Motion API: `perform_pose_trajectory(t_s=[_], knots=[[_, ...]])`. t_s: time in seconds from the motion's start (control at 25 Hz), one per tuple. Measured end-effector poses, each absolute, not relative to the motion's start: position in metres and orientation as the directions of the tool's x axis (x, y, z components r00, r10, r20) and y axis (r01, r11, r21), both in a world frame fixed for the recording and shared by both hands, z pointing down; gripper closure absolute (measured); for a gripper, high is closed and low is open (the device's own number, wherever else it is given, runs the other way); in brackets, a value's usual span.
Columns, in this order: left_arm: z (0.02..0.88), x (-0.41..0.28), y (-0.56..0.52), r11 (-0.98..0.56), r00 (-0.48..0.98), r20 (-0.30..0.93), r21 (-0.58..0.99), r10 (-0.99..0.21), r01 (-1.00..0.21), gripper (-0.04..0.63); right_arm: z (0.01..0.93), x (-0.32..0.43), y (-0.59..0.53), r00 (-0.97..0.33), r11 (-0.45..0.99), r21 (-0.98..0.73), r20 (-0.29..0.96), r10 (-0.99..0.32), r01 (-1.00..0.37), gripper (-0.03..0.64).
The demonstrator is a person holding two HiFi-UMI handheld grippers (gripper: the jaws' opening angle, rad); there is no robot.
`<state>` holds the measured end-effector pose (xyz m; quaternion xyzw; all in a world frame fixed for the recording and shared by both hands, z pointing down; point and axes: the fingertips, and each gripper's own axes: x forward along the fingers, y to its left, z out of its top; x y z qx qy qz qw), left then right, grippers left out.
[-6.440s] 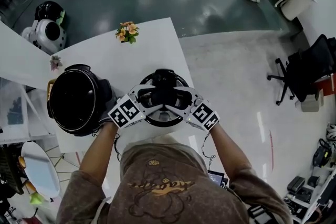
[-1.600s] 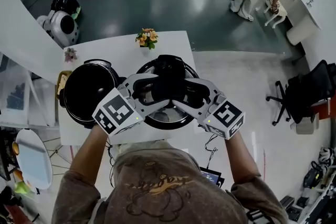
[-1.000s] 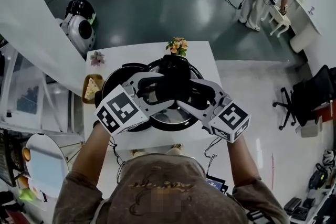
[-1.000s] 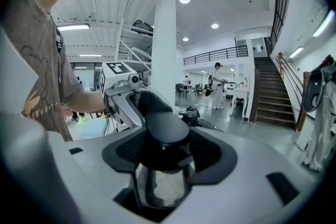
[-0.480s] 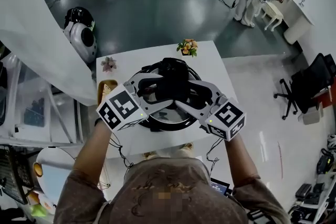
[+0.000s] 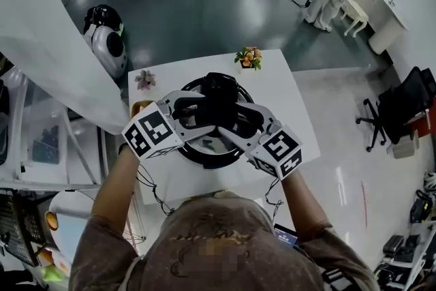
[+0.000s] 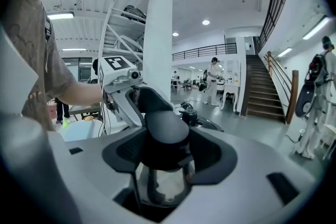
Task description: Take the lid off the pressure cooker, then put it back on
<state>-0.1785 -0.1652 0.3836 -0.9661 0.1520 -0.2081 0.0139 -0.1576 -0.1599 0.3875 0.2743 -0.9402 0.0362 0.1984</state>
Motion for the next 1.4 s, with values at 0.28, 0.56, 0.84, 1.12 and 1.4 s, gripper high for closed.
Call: perform_pose_trajectory(t_s=[0.28,0.56,0.84,1.12,1.4], knots=[[0.399,-0.184,-0.172,-0.961,0.878,0.394,-0.065,-0.271,-0.267,0.324,0.403,-0.163,-0.165,-0.751,0.833,0.028,0.418,-0.512,-0.552,0.362],[0.409,-0.187,-0.176,-0.971,0.896,0.381,-0.029,-0.229,-0.236,0.324,0.410,-0.168,-0.169,-0.725,0.810,0.025,0.432,-0.537,-0.586,0.362],[0.412,-0.186,-0.178,-0.976,0.905,0.371,-0.014,-0.208,-0.219,0.324,0.414,-0.166,-0.170,-0.718,0.792,-0.014,0.430,-0.547,-0.611,0.362],[0.413,-0.188,-0.178,-0.972,0.908,0.354,-0.010,-0.222,-0.234,0.323,0.416,-0.167,-0.171,-0.729,0.803,-0.016,0.429,-0.533,-0.596,0.362],[0.412,-0.188,-0.178,-0.959,0.901,0.341,-0.013,-0.269,-0.282,0.321,0.414,-0.166,-0.171,-0.758,0.827,-0.016,0.409,-0.508,-0.562,0.365]])
